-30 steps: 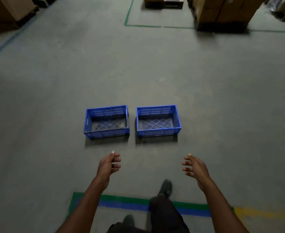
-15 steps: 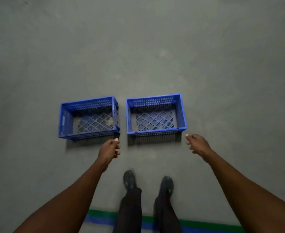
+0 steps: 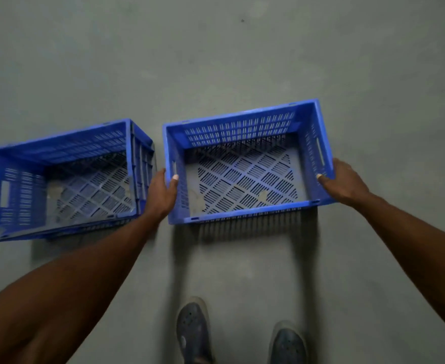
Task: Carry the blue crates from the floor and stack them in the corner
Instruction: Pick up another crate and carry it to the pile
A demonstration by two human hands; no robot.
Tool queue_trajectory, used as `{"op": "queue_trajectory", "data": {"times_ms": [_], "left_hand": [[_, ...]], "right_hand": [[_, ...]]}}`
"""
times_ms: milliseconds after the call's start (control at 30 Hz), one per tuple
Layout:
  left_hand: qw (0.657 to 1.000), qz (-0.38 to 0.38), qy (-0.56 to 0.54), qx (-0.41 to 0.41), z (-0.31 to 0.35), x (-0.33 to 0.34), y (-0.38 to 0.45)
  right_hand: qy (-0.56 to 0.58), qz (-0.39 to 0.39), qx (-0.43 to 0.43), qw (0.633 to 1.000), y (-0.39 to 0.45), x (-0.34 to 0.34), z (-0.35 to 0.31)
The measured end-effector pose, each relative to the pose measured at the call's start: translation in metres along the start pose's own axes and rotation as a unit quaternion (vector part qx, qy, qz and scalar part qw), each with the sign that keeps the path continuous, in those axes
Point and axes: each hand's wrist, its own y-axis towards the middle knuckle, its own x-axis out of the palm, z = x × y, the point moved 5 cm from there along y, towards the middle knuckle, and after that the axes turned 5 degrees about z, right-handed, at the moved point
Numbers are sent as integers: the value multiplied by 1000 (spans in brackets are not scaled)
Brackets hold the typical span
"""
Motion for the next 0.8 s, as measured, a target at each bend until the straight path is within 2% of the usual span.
{"op": "queue_trajectory", "data": {"times_ms": [133, 267, 333, 433, 567, 800], "left_hand": [[996, 36, -54, -59, -12, 39, 55], [984, 76, -116, -110, -31, 53, 89], [974, 72, -165, -141, -45, 57, 101], [961, 54, -226, -148, -30, 62, 95], [956, 36, -252, -146, -35, 61, 100], [955, -17, -244, -168, -18, 22, 73]], "right_hand": [[3, 53, 22, 998, 61, 20, 10], [106, 84, 62, 989, 100, 28, 1], [132, 117, 78, 981, 113, 26, -2], [167, 139, 113, 970, 125, 22, -1], [309, 89, 151, 935, 124, 29, -1], [308, 56, 154, 937, 76, -2, -6]]}}
